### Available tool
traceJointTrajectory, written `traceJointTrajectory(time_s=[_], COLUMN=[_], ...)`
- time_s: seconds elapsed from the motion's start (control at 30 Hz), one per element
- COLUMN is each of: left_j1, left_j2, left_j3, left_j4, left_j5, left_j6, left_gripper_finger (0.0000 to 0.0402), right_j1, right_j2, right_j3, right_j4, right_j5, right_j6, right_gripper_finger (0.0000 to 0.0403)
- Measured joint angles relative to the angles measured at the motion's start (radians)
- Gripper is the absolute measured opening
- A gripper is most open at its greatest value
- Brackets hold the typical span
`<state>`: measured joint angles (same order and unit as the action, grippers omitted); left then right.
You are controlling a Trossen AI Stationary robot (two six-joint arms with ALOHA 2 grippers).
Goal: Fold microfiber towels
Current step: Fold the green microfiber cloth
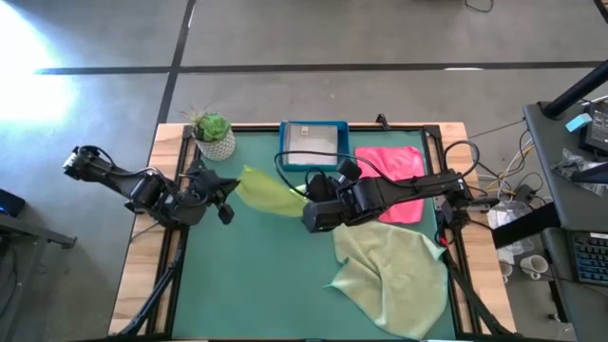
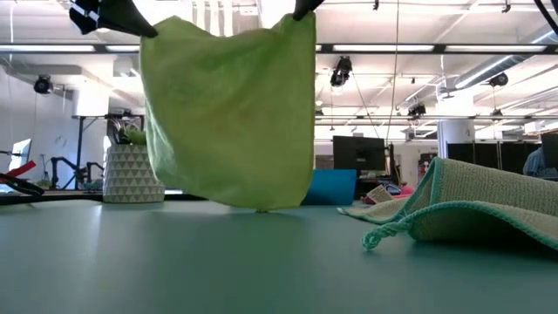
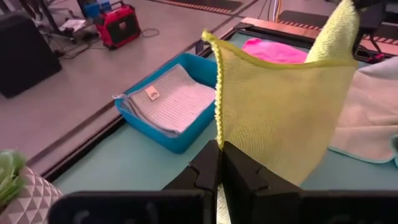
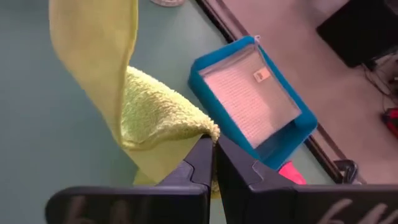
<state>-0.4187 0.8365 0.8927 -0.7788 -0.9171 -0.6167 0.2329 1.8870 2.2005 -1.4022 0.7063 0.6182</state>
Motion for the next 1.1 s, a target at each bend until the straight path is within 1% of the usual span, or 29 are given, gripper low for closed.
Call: traceJointTrajectory(time_s=[0.07,0.1,0.2,0.3,0.37,0.5,0.6,0.77,0.9,1.03,1.1], left_j1=[0.000,0.000,0.000,0.002,0.006,0.007,0.007,0.007,0.036,0.092,0.129], left_j2=[0.005,0.007,0.009,0.013,0.012,0.012,0.011,0.026,0.047,0.076,0.090], left_j3=[0.003,0.004,-0.004,-0.009,-0.003,0.007,0.006,0.004,-0.001,-0.004,-0.004], left_j4=[-0.001,-0.002,-0.004,-0.003,0.001,0.004,0.009,0.011,0.010,0.012,0.012], left_j5=[-0.007,-0.019,-0.108,-0.199,-0.219,-0.235,-0.237,-0.218,-0.217,-0.211,-0.189], left_j6=[0.003,0.005,0.011,0.039,0.055,0.074,0.080,0.073,0.075,0.178,0.226], left_gripper_finger=[0.0000,0.0000,0.0000,0.0000,0.0000,0.0000,0.0000,0.0000,0.0000,0.0000,0.0000], right_j1=[0.000,0.000,-0.001,-0.020,-0.035,-0.049,-0.054,-0.056,-0.066,-0.103,-0.122], right_j2=[0.000,0.000,0.000,0.000,0.000,0.000,0.000,0.000,0.000,0.000,0.000], right_j3=[0.000,0.000,0.000,0.000,0.000,-0.003,-0.003,-0.003,-0.003,-0.003,-0.003], right_j4=[0.000,-0.001,-0.001,-0.001,0.000,0.006,0.013,0.026,0.030,0.032,0.032], right_j5=[0.040,0.077,0.179,0.213,0.223,0.301,0.312,0.312,0.312,0.318,0.319], right_j6=[0.000,-0.001,-0.032,-0.060,-0.101,-0.236,-0.293,-0.304,-0.308,-0.342,-0.355], right_gripper_finger=[0.0008,0.0008,0.0008,0.0008,0.0008,0.0008,0.0008,0.0008,0.0008,0.0008,0.0008])
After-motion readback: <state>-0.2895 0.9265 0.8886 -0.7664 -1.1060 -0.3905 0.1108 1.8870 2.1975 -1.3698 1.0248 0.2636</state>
